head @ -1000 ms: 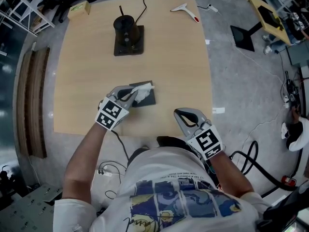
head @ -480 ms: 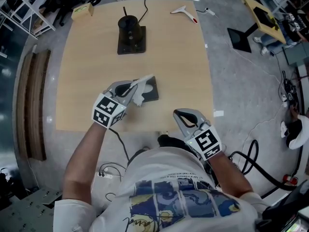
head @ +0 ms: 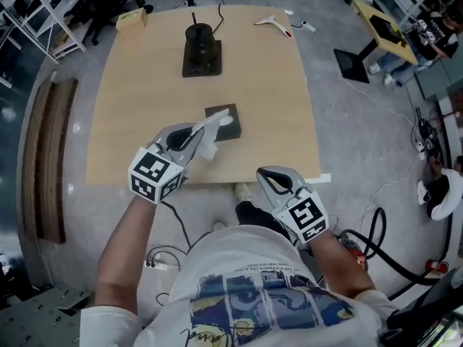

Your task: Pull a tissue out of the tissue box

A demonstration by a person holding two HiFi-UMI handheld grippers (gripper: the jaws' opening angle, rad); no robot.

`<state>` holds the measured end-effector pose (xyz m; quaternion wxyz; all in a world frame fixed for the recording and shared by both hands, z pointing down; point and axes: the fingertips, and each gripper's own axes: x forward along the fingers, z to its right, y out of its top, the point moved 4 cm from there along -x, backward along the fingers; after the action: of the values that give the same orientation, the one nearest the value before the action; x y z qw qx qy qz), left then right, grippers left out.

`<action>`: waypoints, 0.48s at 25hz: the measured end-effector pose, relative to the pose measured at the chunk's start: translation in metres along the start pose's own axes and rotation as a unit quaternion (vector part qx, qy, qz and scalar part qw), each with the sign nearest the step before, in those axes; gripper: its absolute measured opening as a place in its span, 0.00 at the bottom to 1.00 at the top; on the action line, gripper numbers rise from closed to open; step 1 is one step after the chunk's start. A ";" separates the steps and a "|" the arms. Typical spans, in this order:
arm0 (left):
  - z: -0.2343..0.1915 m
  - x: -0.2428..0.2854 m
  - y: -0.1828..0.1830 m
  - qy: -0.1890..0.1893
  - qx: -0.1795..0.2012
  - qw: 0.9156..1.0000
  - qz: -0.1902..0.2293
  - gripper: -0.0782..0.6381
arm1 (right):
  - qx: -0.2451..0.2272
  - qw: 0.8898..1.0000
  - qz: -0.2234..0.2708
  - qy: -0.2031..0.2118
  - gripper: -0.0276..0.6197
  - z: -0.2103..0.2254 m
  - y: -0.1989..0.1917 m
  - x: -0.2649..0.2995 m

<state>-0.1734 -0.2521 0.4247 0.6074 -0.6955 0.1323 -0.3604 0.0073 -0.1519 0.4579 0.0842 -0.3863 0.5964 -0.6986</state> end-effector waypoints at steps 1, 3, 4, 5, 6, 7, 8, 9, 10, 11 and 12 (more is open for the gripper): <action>0.006 -0.010 0.002 0.003 -0.003 1.000 0.006 0.12 | -0.001 1.000 0.001 0.000 0.04 -0.008 -0.001 -0.004; 0.019 -0.029 0.005 0.008 -0.010 1.000 0.015 0.12 | -0.004 1.000 0.002 0.002 0.04 -0.026 -0.003 -0.012; 0.025 -0.038 0.006 0.011 -0.014 1.000 0.018 0.12 | -0.004 1.000 0.001 0.002 0.04 -0.034 -0.005 -0.017; 0.032 -0.048 0.007 0.014 -0.018 1.000 0.022 0.12 | -0.004 1.000 -0.001 0.001 0.04 -0.041 -0.008 -0.022; 0.038 -0.057 0.007 0.016 -0.021 0.999 0.026 0.12 | -0.003 1.000 -0.002 0.001 0.04 -0.048 -0.011 -0.026; 0.044 -0.065 0.007 0.018 -0.023 0.999 0.029 0.12 | -0.002 1.000 -0.003 0.001 0.04 -0.054 -0.014 -0.029; 0.050 -0.074 0.008 0.019 -0.024 0.999 0.032 0.12 | -0.002 1.000 -0.004 0.002 0.04 -0.061 -0.015 -0.032; 0.054 -0.082 0.007 0.019 -0.024 0.999 0.034 0.12 | -0.003 1.000 -0.003 0.004 0.04 -0.067 -0.016 -0.034; 0.059 -0.089 0.007 0.019 -0.024 0.999 0.036 0.12 | -0.005 1.000 -0.001 0.007 0.04 -0.073 -0.016 -0.035; 0.063 -0.097 0.007 0.019 -0.023 0.999 0.038 0.12 | -0.007 1.000 0.000 0.010 0.04 -0.079 -0.017 -0.036; 0.067 -0.104 0.007 0.019 -0.021 0.999 0.041 0.12 | -0.010 1.000 0.002 0.012 0.04 -0.084 -0.017 -0.038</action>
<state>-0.2009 -0.1390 0.3827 0.6039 -0.6953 0.1797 -0.3457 -0.0147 -0.0612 0.4573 0.0743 -0.3776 0.6050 -0.6971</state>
